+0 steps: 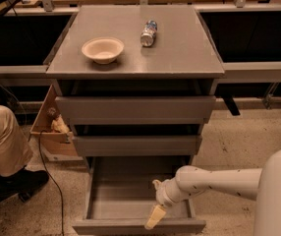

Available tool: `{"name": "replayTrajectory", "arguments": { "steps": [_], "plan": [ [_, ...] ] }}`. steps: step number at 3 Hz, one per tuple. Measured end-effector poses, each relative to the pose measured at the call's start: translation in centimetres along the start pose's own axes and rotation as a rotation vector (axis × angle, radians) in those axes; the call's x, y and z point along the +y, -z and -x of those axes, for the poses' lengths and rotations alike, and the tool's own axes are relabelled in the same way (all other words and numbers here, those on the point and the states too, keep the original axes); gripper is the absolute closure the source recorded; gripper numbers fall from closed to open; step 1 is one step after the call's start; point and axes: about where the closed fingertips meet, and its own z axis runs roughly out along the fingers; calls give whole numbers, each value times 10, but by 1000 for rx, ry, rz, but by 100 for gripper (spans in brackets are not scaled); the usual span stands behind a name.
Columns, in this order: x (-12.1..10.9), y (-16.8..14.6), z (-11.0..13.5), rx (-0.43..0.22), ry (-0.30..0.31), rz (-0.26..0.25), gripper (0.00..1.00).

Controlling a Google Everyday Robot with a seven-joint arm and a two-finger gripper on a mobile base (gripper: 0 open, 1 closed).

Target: Close bottom drawer

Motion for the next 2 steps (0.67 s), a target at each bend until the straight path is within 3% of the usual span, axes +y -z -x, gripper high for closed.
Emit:
{"name": "replayTrajectory", "arguments": {
  "steps": [1, 2],
  "plan": [
    [1, -1, 0, 1, -1, -1, 0],
    [-5, -18, -19, 8, -31, -16, 0]
  ]
}}
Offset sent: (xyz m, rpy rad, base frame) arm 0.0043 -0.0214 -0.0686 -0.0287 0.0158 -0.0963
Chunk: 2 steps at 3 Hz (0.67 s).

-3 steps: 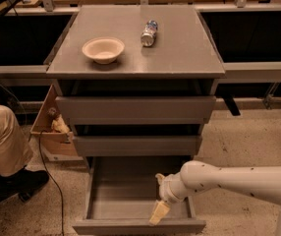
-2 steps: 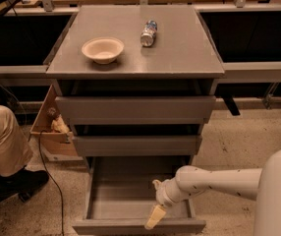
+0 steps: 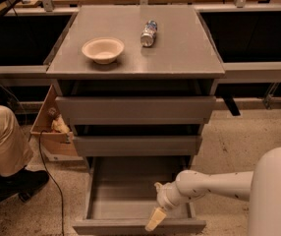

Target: Close bottom drawer

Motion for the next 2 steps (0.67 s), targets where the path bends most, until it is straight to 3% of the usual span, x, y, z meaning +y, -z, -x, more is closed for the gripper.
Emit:
{"name": "replayTrajectory", "arguments": {
  "steps": [2],
  "plan": [
    [-24, -39, -52, 13, -43, -44, 0]
  ]
}}
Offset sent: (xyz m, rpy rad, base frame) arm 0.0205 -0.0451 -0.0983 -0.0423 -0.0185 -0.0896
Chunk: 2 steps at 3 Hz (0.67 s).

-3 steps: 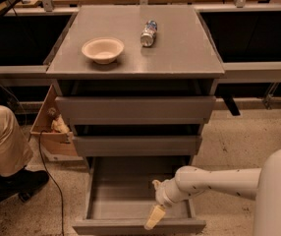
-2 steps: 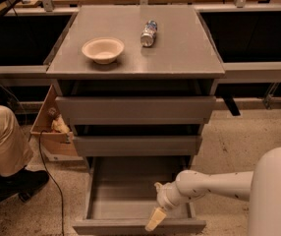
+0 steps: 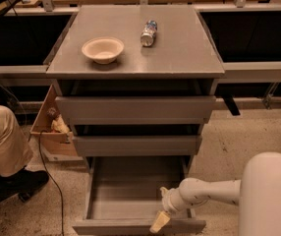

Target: Close bottom drawer

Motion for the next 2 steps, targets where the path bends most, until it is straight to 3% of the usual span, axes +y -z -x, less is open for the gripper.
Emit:
{"name": "replayTrajectory", "arguments": {
  "steps": [2],
  "plan": [
    [-22, -42, -44, -12, 32, -12, 0]
  ]
}}
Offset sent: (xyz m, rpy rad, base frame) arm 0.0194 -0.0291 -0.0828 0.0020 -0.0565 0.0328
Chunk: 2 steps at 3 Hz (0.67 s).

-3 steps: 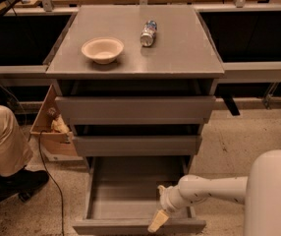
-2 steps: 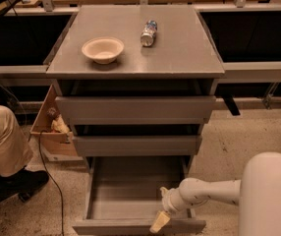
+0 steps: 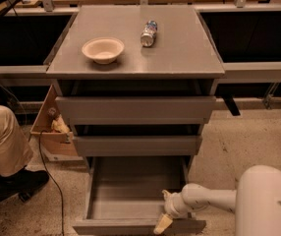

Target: Close bottom drawer

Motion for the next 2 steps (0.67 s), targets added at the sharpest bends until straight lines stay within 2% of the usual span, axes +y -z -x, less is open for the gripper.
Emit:
{"name": "replayTrajectory", "arguments": {
  "steps": [1, 2],
  "plan": [
    [-9, -19, -12, -35, 21, -2, 1],
    [-18, -29, -9, -67, 46, -10, 25]
  ]
}}
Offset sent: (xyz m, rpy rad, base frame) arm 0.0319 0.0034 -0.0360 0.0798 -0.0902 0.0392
